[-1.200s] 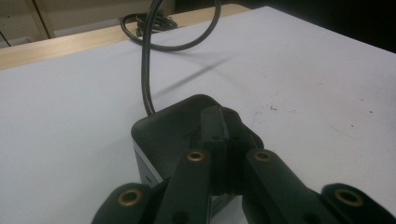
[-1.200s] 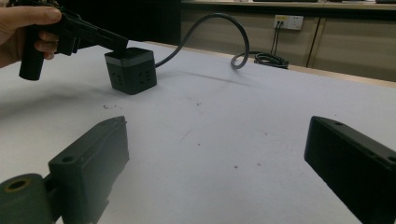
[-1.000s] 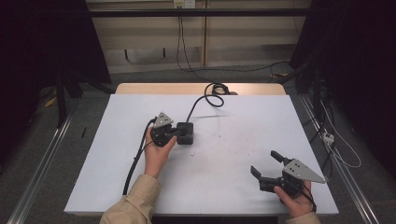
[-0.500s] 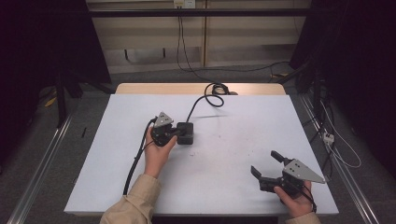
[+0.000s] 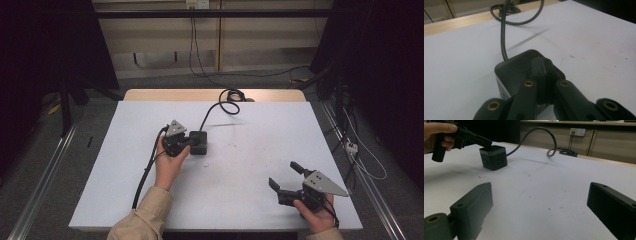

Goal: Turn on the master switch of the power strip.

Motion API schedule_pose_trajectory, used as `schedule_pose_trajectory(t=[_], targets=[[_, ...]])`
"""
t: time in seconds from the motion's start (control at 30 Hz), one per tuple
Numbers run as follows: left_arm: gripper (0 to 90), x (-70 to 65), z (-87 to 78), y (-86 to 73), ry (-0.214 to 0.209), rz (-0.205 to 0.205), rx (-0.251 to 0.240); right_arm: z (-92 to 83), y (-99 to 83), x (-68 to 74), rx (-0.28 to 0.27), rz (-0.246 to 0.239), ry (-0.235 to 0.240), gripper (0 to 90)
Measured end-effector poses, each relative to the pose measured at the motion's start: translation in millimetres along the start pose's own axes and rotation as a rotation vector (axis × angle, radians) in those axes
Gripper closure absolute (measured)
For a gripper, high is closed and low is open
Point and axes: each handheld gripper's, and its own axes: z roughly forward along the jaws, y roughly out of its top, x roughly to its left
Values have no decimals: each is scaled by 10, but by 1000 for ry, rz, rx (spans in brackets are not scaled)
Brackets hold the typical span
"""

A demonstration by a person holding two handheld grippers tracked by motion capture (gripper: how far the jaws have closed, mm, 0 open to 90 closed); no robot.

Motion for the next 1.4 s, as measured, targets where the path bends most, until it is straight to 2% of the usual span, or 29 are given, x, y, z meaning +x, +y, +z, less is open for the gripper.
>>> schedule_pose_trajectory(t=[0.5,0.63,0.77,0.87,1.0,1.07,1.4], targets=[[900,-17,4,-4,10,-9,2,-2,-1,-4,0,1,1,59],[900,-34,5,0,20,1,5,0,-2,-6,-3,3,0,59],[900,-8,1,-9,6,-22,-1,11,0,-7,-4,4,5,59],[900,-15,3,-4,13,-17,0,15,0,-7,-4,4,8,59],[900,-16,4,-11,11,-40,-12,5,2,-12,-5,4,6,59],[900,-23,1,-8,17,-26,-4,8,6,-10,-7,4,6,59],[900,-25,-1,-6,21,-17,-13,10,17,5,-14,-4,9,61]])
